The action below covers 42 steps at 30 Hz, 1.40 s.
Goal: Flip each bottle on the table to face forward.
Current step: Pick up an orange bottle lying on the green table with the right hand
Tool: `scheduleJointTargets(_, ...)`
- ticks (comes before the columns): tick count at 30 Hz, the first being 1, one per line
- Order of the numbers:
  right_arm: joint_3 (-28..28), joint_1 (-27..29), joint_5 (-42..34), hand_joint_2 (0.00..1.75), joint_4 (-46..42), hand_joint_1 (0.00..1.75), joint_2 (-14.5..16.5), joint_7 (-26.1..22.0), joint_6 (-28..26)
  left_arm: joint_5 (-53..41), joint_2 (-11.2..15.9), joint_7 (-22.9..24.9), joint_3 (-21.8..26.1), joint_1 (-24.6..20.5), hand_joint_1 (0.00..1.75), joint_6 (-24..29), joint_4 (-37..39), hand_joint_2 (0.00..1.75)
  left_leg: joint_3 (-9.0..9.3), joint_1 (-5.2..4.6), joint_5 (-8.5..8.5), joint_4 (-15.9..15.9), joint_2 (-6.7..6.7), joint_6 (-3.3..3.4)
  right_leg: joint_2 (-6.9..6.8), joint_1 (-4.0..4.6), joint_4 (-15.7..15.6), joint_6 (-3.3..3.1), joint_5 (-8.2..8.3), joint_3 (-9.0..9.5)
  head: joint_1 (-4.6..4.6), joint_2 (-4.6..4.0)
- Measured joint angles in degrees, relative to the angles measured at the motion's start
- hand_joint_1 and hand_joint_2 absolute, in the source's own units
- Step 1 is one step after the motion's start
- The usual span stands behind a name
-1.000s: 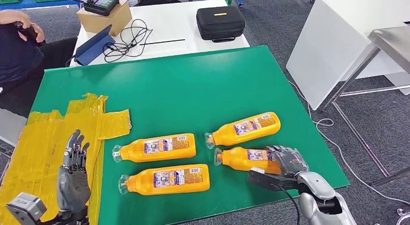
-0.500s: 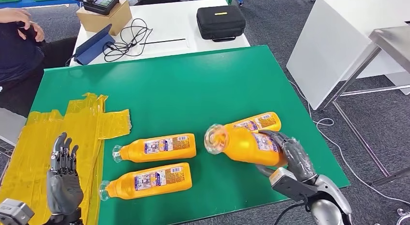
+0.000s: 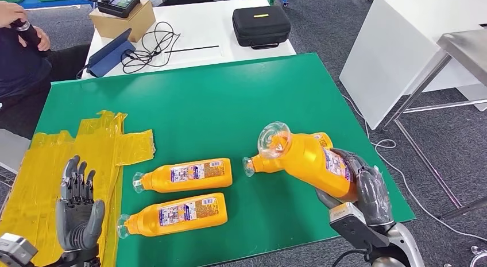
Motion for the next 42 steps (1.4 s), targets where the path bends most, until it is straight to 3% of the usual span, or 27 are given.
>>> scheduleJointTargets(6, 1.75, -3.11, -0.24, 1.75, 2.52, 1.75, 1.28, 1.08, -1.6, 2.15, 0.24, 0.46, -1.91, -1.16, 0.0, 0.0, 1.45, 1.75, -0.03, 0.01, 0.03, -0.01, 0.04, 0.02, 0.02, 0.0, 0.02, 0.0, 0.01, 0.01, 0.01, 0.0)
scheduleJointTargets(13, 8.56, -21.85, 0.23, 1.75, 21.71, 1.75, 5.95, 4.55, -6.96, 10.57, 1.38, 3.21, -7.71, -6.57, 0.0, -1.92, 5.76, 1.75, 0.04, 0.0, 0.33, 0.01, 0.35, 0.07, 0.21, 0.0, 0.03, 0.0, 0.3, -0.06, 0.01, 0.0)
scheduleJointTargets(18, 14.52, -32.34, 0.71, 1.75, 35.41, 1.75, 9.54, 6.02, -7.7, 18.21, 2.37, 5.49, -10.72, -10.24, 0.0, -4.73, 9.58, 1.75, -0.1, 0.04, 0.48, 0.01, 0.33, 0.01, 0.17, 0.02, 0.1, -0.06, 0.38, -0.17, 0.02, 0.0)
scheduleJointTargets(24, 22.93, -42.59, 1.87, 1.75, 52.91, 1.75, 16.07, 5.37, -9.0, 21.09, 3.39, 6.02, -12.33, -13.8, 0.0, -3.93, 12.62, 1.75, -0.23, 0.12, 0.53, 0.01, 0.33, -0.06, 0.18, 0.07, 0.13, -0.17, 0.44, -0.35, 0.02, 0.0)
scheduleJointTargets(32, 31.9, -49.15, 0.85, 1.75, 64.07, 1.75, 22.37, 6.94, -8.74, 21.61, 4.4, 5.78, -12.36, -16.48, 0.0, -2.34, 15.57, 1.75, -0.42, 0.11, 0.53, 0.01, 0.28, -0.06, 0.16, 0.08, 0.14, -0.18, 0.43, -0.52, 0.04, 0.0)
scheduleJointTargets(42, 42.46, -51.02, -2.56, 1.75, 68.88, 1.75, 23.7, 8.55, -9.25, 21.48, 4.78, 5.14, -11.12, -17.33, 0.0, -1.11, 16.87, 1.75, -0.47, 0.09, 0.53, 0.01, 0.27, -0.06, 0.15, 0.05, 0.12, -0.18, 0.42, -0.56, 0.03, 0.0)
